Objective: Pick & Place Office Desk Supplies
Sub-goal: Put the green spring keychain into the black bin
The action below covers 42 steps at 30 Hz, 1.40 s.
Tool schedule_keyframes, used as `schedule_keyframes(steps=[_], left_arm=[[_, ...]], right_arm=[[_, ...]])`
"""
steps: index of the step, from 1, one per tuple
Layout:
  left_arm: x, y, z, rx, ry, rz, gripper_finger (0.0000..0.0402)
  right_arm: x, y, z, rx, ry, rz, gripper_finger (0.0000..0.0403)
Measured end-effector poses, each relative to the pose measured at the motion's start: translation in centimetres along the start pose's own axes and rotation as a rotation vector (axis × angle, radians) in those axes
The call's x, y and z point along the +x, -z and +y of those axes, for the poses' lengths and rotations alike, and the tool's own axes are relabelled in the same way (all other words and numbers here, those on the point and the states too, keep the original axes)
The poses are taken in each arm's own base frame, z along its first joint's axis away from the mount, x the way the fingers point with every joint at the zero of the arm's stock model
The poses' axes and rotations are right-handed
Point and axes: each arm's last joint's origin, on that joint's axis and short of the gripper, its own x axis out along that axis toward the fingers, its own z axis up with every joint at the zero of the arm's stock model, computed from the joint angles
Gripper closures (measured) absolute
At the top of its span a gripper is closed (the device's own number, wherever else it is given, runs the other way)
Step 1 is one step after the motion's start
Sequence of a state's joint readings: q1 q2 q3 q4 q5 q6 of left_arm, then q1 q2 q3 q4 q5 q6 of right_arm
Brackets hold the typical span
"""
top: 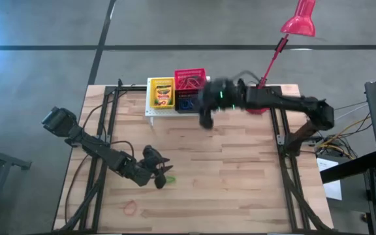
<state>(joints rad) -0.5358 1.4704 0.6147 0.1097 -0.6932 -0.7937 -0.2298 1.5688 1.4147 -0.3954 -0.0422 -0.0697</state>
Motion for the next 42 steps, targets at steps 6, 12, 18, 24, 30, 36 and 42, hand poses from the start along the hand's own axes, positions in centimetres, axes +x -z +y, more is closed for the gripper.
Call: schedule_keyframes(steps=[6, 12, 18, 24, 30, 36, 42], left_arm=[[-0.1, 0.1, -0.2, -0.001, 0.050, 0.041, 0.0238], [-0.6, 0.8, -1.0, 0.095, 0.145, 0.096, 0.0238], [-0.7, 2.8, -1.8, 0.220, 0.186, 0.151, 0.0238], [0.8, 5.5, -1.6, 0.247, 0.133, 0.237, 0.0238], [2.6, 6.8, -0.9, 0.188, 0.044, 0.259, 0.0240], [2.9, 6.8, -0.7, 0.179, 0.022, 0.255, 0.0278], [2.7, 6.4, -0.7, 0.194, 0.013, 0.240, 0.0367]], right_arm=[[-0.9, 4.1, 9.8, -0.163, -0.048, -0.034, 0.0266], [-1.1, 10.2, 16.2, -0.209, -0.063, -0.073, 0.0283], [0.0, 16.0, 18.4, -0.146, -0.136, -0.081, 0.0294], [2.3, 18.4, 18.3, -0.092, -0.127, -0.109, 0.0301], [4.1, 17.4, 17.8, -0.089, -0.086, -0.118, 0.0307], [4.8, 15.8, 17.4, -0.065, -0.069, -0.155, 0.0305], [5.0, 15.2, 17.5, -0.073, -0.068, -0.166, 0.0304]])
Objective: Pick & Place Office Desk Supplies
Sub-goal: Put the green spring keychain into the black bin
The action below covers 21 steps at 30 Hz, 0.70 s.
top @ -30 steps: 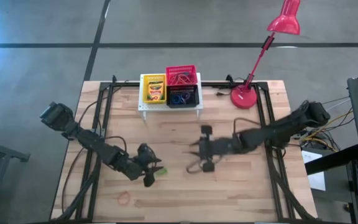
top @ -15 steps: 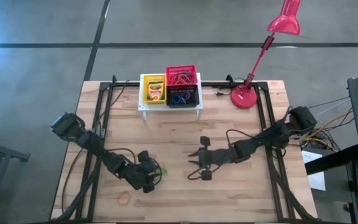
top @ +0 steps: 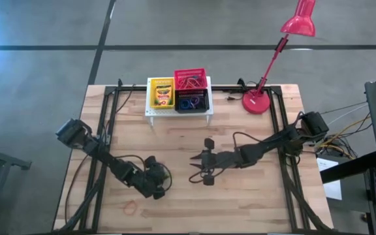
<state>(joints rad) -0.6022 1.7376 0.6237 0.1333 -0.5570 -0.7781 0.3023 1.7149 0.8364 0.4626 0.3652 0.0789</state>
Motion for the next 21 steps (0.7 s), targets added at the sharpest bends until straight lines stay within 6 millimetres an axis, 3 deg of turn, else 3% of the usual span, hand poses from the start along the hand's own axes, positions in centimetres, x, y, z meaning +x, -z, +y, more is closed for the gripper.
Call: schedule_keyframes(steps=[2, 7, 13, 21], left_arm=[[-0.2, -0.4, -0.1, 0.006, 0.002, -0.013, 0.0382], [-0.8, -2.7, -0.8, 0.037, 0.006, -0.097, 0.0370], [-0.9, -5.5, -1.8, 0.179, 0.013, -0.159, 0.0364], [-1.0, -6.5, -2.1, 0.269, 0.010, -0.182, 0.0364]], right_arm=[[0.1, 0.1, 0.0, 0.008, -0.026, 0.007, 0.0305], [0.8, -0.1, 0.1, 0.041, -0.137, 0.019, 0.0292], [3.2, -0.5, 0.7, -0.013, -0.160, 0.018, 0.0250], [6.0, -2.4, 1.7, -0.161, -0.255, 0.062, 0.0221]])
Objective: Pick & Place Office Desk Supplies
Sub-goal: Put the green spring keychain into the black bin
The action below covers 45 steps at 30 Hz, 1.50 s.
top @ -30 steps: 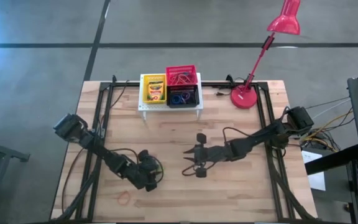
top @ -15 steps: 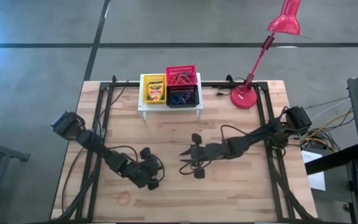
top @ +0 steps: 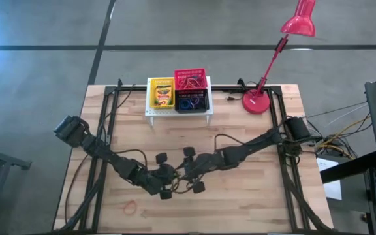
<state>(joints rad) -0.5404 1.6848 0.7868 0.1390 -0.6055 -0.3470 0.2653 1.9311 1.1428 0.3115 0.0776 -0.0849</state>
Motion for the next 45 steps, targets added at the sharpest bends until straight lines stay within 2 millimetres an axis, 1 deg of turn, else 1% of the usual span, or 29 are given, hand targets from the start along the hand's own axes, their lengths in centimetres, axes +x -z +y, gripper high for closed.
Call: schedule_keyframes(steps=[2, 4, 9, 12, 13, 16, 19, 23, 26, 28, 31, 34, 37, 40, 42, 45], left_arm=[[0.0, 0.0, 0.0, 0.001, 0.000, 0.002, 0.0363], [0.0, 0.1, 0.0, 0.003, 0.000, 0.006, 0.0363], [0.0, 0.2, 0.0, -0.012, 0.013, 0.013, 0.0361], [0.0, 0.3, 0.1, -0.035, 0.015, 0.027, 0.0346], [0.0, 0.3, 0.1, -0.040, 0.018, 0.027, 0.0337], [0.0, 0.4, 0.1, -0.054, 0.016, 0.036, 0.0299], [0.1, 0.5, 0.3, -0.080, 0.010, 0.044, 0.0258], [0.1, 0.5, 0.3, -0.085, 0.009, 0.046, 0.0213], [0.1, 0.5, 0.2, -0.087, 0.010, 0.042, 0.0191], [0.1, 0.4, 0.3, -0.090, 0.011, 0.039, 0.0183], [0.1, 0.4, 0.3, -0.093, 0.006, 0.032, 0.0179], [0.2, 0.3, 0.4, -0.091, 0.002, 0.029, 0.0180], [0.3, 0.3, 0.5, -0.095, -0.004, 0.025, 0.0185], [0.3, 0.2, 0.6, -0.095, -0.006, 0.026, 0.0190], [0.3, 0.3, 0.6, -0.093, -0.006, 0.026, 0.0194], [0.3, 0.3, 0.6, -0.089, -0.008, 0.032, 0.0198]], right_arm=[[0.3, -0.3, 0.0, -0.004, -0.002, 0.031, 0.0231], [0.7, -0.6, 0.0, -0.007, -0.002, 0.045, 0.0252], [0.6, -0.8, 0.0, -0.006, 0.000, 0.038, 0.0330], [0.0, -0.9, -0.1, 0.008, 0.000, 0.042, 0.0376], [-0.3, -0.9, -0.1, 0.020, 0.009, 0.047, 0.0381], [-1.5, -1.1, -0.2, 0.063, 0.046, 0.060, 0.0377], [-3.2, -1.3, -0.4, 0.098, 0.077, 0.093, 0.0374], [-5.7, -1.6, -0.8, 0.123, 0.154, 0.101, 0.0374], [-7.9, -2.2, -1.5, 0.113, 0.264, 0.068, 0.0374], [-9.5, -2.9, -2.5, 0.105, 0.356, 0.027, 0.0374], [-11.7, -4.2, -5.1, 0.106, 0.489, -0.034, 0.0374], [-13.4, -5.0, -8.4, 0.146, 0.590, -0.107, 0.0374], [-14.3, -5.0, -12.0, 0.192, 0.661, -0.134, 0.0374], [-14.4, -4.5, -15.8, 0.261, 0.638, -0.154, 0.0374], [-14.0, -3.6, -18.0, 0.316, 0.604, -0.148, 0.0373], [-13.2, -2.9, -20.7, 0.387, 0.550, -0.151, 0.0369]])
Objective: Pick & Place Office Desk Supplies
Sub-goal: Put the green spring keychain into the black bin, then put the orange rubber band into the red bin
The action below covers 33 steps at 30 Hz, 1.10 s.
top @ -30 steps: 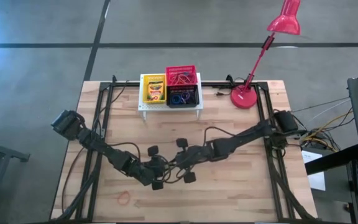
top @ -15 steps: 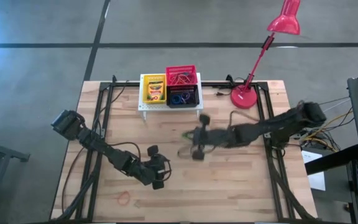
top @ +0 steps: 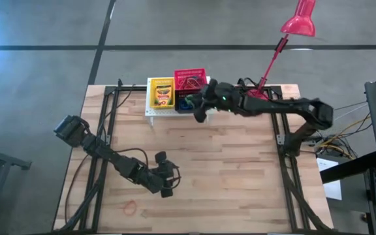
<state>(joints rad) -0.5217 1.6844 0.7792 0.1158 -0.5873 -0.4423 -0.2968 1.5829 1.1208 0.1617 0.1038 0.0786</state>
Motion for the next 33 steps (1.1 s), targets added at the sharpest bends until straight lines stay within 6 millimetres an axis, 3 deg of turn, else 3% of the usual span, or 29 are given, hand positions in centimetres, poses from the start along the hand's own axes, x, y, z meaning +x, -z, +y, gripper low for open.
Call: schedule_keyframes(steps=[7, 11, 14, 19, 23, 28, 33], left_arm=[[0.0, 0.0, 0.0, -0.002, 0.002, 0.005, 0.0201], [0.0, 0.1, 0.0, -0.019, 0.009, 0.008, 0.0202], [0.0, 0.1, 0.0, -0.035, 0.010, 0.009, 0.0202], [-0.1, 0.2, 0.0, -0.069, 0.022, 0.040, 0.0205], [-1.5, -0.3, 0.3, -0.080, 0.020, 0.156, 0.0216], [-3.8, -0.7, -0.1, -0.145, 0.089, 0.391, 0.0233], [-6.0, 1.2, -1.6, -0.197, 0.202, 0.678, 0.0245]], right_arm=[[3.3, -0.2, -2.4, 0.090, -0.120, 0.117, 0.0306], [3.1, -1.0, -2.7, 0.045, -0.110, 0.210, 0.0258], [1.7, -2.3, -2.0, 0.008, -0.127, 0.214, 0.0235], [-2.0, -3.5, 1.6, -0.049, -0.228, 0.143, 0.0224], [-5.3, -2.0, 6.0, -0.113, -0.367, 0.137, 0.0230], [-9.0, 2.2, 11.4, -0.188, -0.546, 0.120, 0.0241], [-11.6, 6.5, 14.4, -0.252, -0.512, 0.100, 0.0250]])
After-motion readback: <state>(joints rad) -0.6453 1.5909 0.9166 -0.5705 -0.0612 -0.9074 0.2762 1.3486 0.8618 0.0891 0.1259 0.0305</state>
